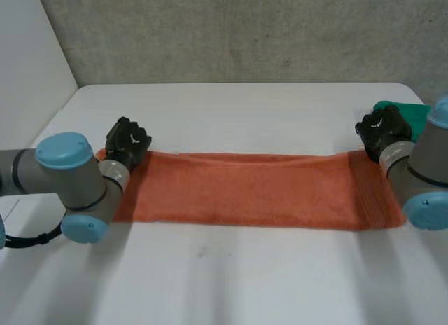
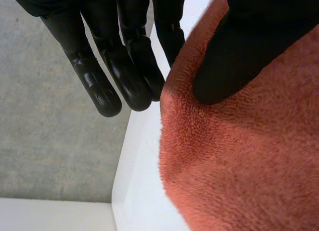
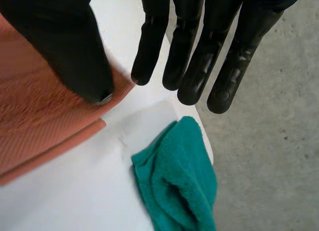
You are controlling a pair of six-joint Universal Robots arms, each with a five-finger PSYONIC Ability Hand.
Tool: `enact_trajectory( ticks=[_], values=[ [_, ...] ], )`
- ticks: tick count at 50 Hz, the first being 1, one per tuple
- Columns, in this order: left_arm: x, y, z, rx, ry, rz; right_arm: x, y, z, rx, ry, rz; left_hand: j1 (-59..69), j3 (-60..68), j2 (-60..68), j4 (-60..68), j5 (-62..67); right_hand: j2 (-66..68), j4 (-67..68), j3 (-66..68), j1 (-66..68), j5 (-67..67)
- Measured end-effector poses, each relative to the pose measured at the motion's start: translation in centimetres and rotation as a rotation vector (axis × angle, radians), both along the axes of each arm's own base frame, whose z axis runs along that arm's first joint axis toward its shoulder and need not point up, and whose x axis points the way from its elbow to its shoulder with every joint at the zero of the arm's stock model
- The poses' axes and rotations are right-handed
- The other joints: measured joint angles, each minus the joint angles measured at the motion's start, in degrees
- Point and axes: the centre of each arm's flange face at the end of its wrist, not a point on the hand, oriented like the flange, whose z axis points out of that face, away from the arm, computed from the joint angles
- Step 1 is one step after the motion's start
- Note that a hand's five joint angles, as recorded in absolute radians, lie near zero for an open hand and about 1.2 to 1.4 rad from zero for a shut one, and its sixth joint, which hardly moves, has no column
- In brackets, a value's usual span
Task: Fold the laundry.
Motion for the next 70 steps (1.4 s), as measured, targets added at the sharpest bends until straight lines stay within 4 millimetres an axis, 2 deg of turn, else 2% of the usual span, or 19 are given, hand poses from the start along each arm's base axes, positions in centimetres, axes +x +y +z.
enact_trajectory(
  ticks=[3, 4, 6, 11, 16, 17, 21, 32, 35, 38, 40, 44, 50, 51, 53, 55, 63, 67, 70],
  values=[
    [-0.2, 0.4, 0.1, 0.002, -0.001, -0.007, 0.0, -0.1, 0.4, 0.018, -0.038, -0.008, 0.00, 0.00, 0.00, 0.00, 0.00, 1.88, 1.70, 1.63, 1.95, 1.52],
    [-0.5, 1.2, 0.4, 0.002, -0.002, -0.018, -0.3, -0.3, 1.5, 0.071, -0.121, -0.019, 0.00, 0.00, 0.00, 0.00, 0.00, 7.70, 7.27, 7.43, 6.55, 5.64],
    [-0.5, 1.6, 0.8, -0.001, -0.001, -0.023, -0.4, -0.3, 2.2, 0.114, -0.172, -0.019, 0.00, 0.00, 0.00, 0.00, 0.00, 13.60, 13.08, 13.30, 11.01, 10.77],
    [-0.7, 1.7, 1.7, -0.034, 0.012, -0.028, -0.6, -0.2, 2.9, 0.208, -0.255, 0.002, 0.00, 0.00, 0.00, 0.00, 0.00, 14.70, 15.31, 15.23, 12.13, 13.24],
    [-1.0, 0.9, 1.6, -0.073, 0.026, -0.026, -0.7, -0.6, 1.6, 0.291, -0.283, 0.018, 0.00, 0.00, 0.00, 0.00, 0.00, 14.63, 15.26, 15.15, 11.83, 13.36],
    [-1.0, 0.7, 1.4, -0.078, 0.027, -0.026, -0.7, -0.7, 1.2, 0.298, -0.281, 0.014, 0.00, 0.00, 0.00, 0.00, 0.00, 6.09, 7.04, 6.58, 5.12, 6.19],
    [-1.1, 0.4, 0.8, -0.079, 0.027, -0.023, -0.8, -1.0, 0.6, 0.304, -0.278, 0.000, 0.00, 0.00, 0.00, 0.01, 0.00, -3.22, -3.40, -3.47, -2.31, -3.20],
    [-0.9, 0.7, 1.1, -0.076, 0.025, -0.018, -1.9, -2.8, 0.1, 0.322, -0.373, -0.047, 0.00, 0.00, 0.00, 0.01, 0.00, -6.78, -7.67, -7.22, -5.44, -7.46],
    [-0.9, 0.8, 1.7, -0.084, 0.028, -0.017, -2.4, -3.6, -0.9, 0.373, -0.396, -0.057, 0.00, 0.00, 0.00, 0.02, 0.00, -10.22, -11.71, -11.00, -8.95, -11.69],
    [-0.9, 0.8, 1.8, -0.087, 0.030, -0.017, -2.5, -3.6, -1.0, 0.378, -0.398, -0.059, 0.00, 0.00, 0.00, 0.04, 0.00, -10.22, -11.71, -11.00, -8.95, -11.69],
    [-0.8, 0.9, 2.1, -0.092, 0.032, -0.018, -3.2, -4.3, -2.5, 0.441, -0.409, -0.076, 0.00, 0.00, 0.00, 0.18, 0.00, -12.42, -13.81, -12.80, -10.82, -13.91],
    [-0.8, 0.9, 2.1, -0.092, 0.032, -0.018, -3.5, -4.8, -3.6, 0.469, -0.416, -0.088, 0.00, 0.00, 0.00, 0.18, 0.00, -17.70, -18.48, -17.75, -14.84, -18.84],
    [-0.8, 0.9, 1.9, -0.087, 0.030, -0.018, -3.6, -5.4, -4.4, 0.473, -0.429, -0.096, 0.00, 0.00, 0.00, 0.18, 0.00, -17.82, -18.51, -18.15, -14.88, -19.08],
    [-0.8, 0.9, 1.8, -0.085, 0.030, -0.018, -3.6, -5.5, -4.6, 0.473, -0.431, -0.096, 0.00, 0.00, 0.00, 0.18, 0.00, -16.83, -17.82, -17.52, -14.03, -18.20],
    [-0.8, 0.9, 1.8, -0.084, 0.030, -0.018, -3.5, -5.6, -4.7, 0.472, -0.434, -0.096, 0.00, 0.00, 0.00, 0.18, 0.00, -3.22, -3.79, -3.65, -5.24, -9.64],
    [-0.8, 0.9, 1.8, -0.084, 0.030, -0.018, -3.5, -5.7, -4.8, 0.469, -0.436, -0.096, 0.00, 0.00, 0.00, 0.18, 0.00, 7.86, 10.76, 11.08, -3.09, -4.09],
    [-1.0, 0.5, 2.3, -0.106, 0.040, -0.018, -3.7, -6.3, -4.3, 0.433, -0.455, -0.096, 0.00, 0.00, 0.00, 0.19, 0.00, 14.88, 15.16, 15.01, -0.73, -2.82],
    [-1.2, 0.0, 2.8, -0.126, 0.050, -0.020, -3.6, -6.8, -3.6, 0.389, -0.470, -0.090, 0.00, 0.00, 0.00, 0.19, 0.00, 15.09, 15.16, 15.02, 11.30, 9.46],
    [-1.3, -0.4, 2.8, -0.136, 0.056, -0.020, -3.5, -7.1, -3.2, 0.360, -0.477, -0.085, 0.00, 0.00, 0.00, 0.19, 0.00, 15.09, 15.16, 15.02, 12.09, 13.36]
  ],
)
